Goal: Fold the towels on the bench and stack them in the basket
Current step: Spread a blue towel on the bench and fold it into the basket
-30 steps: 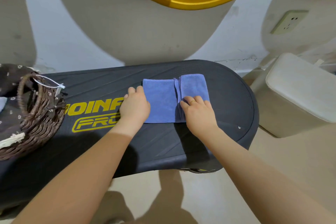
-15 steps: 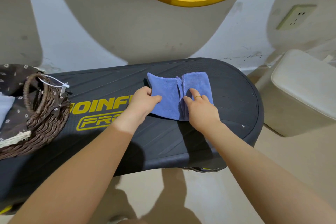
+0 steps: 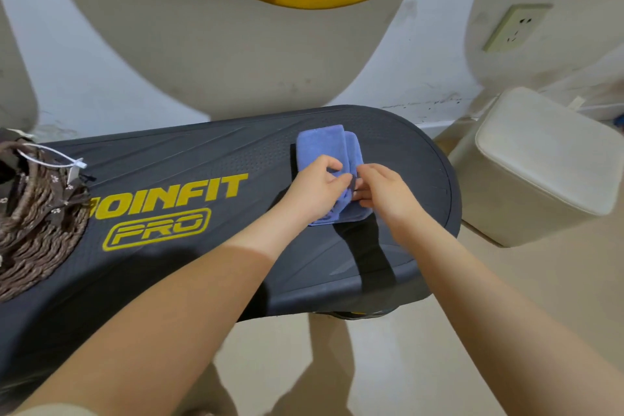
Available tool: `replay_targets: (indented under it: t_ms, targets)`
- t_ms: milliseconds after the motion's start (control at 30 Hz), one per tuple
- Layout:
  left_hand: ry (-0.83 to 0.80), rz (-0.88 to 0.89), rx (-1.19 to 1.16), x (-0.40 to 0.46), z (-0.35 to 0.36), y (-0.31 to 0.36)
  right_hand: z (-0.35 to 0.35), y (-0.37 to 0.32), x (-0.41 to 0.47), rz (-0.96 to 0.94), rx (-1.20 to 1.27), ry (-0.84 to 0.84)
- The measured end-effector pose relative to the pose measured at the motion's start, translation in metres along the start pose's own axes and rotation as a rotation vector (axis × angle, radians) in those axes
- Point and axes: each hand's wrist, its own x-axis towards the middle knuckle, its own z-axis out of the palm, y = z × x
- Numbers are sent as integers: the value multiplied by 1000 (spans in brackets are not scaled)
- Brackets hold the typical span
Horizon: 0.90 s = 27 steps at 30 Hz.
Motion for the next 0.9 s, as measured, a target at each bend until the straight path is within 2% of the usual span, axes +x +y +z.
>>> replay_targets:
  t_ms: [133,200,267,367,500,600,767,867,900]
  targets:
    - [-5,32,-8,-4,2,-5,1,4,3,-117,-226,12]
    - [27,187,204,-6,-2,-12,6,7,3,-185,-408,52]
    - [59,327,481,-4,-6,-20,9,12,7,-217,-467,121]
    - [29,280,670,5,-11,-29,9,14,11,-210,-443,211]
    - [-78,275,800,18,-11,-36,6,18,15,-141,-700,247]
    - [-147,288,842,23,-11,-37,1,17,20,-13,-663,197]
    - [-203,253,840,27,-11,-35,5,12,20,-40,-728,149]
    - [-201,278,862,19,-22,-29,3,-4,17,72,-466,2]
    - [-196,280,793,16,-29,-27,3,-11,13,95,-391,-50]
